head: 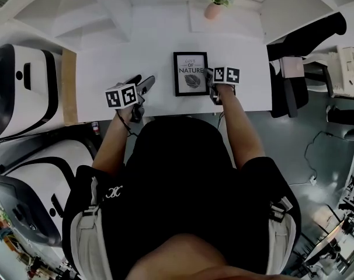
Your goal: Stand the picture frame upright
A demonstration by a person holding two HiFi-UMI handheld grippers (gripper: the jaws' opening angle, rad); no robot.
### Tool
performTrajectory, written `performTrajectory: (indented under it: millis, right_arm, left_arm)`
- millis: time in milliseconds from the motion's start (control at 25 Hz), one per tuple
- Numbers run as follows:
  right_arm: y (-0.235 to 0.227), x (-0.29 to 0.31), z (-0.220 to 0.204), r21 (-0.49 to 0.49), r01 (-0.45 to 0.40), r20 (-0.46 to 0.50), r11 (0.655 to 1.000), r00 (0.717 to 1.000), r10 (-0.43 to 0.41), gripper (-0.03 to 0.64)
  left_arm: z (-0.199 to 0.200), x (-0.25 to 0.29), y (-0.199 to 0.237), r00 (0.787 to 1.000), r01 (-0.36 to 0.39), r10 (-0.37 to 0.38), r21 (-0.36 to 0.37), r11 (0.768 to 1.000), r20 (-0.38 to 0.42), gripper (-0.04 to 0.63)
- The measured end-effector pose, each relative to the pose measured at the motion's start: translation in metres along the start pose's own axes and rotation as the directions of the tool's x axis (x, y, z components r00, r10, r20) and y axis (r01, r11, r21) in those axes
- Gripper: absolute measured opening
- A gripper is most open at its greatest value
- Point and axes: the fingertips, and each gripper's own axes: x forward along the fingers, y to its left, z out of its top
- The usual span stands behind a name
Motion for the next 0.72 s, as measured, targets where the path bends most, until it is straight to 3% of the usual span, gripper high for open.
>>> performTrajectory:
  millis: [200,440,600,720]
  right_arm:
    - [0.002,0.0,0.001,0.07,-0.083,0.001,0.994,0.997,0.083,0.074]
    - [0.001,-0.003,0.001,0.132,-0.131,0.02,0.983,0.991,0.13,0.072]
    - [-0.001,-0.002,0.001,0.122,-0.127,0.019,0.984,0.992,0.125,0.072]
    - [0.001,-0.001,0.0,0.13,-0.131,0.022,0.983,0.991,0.129,0.072]
  left_arm:
    - [-0.003,0.01,-0.002,0.999,0.048,-0.05,-0.109,0.993,-0.018,0.296]
    - [-0.021,0.043,-0.022,0.984,0.114,-0.132,-0.147,0.983,-0.123,0.296]
    - [-0.022,0.073,-0.046,0.968,0.179,-0.208,-0.194,0.965,-0.14,0.296]
    - [-0.02,0.091,-0.056,0.963,0.192,-0.22,-0.178,0.965,-0.158,0.296]
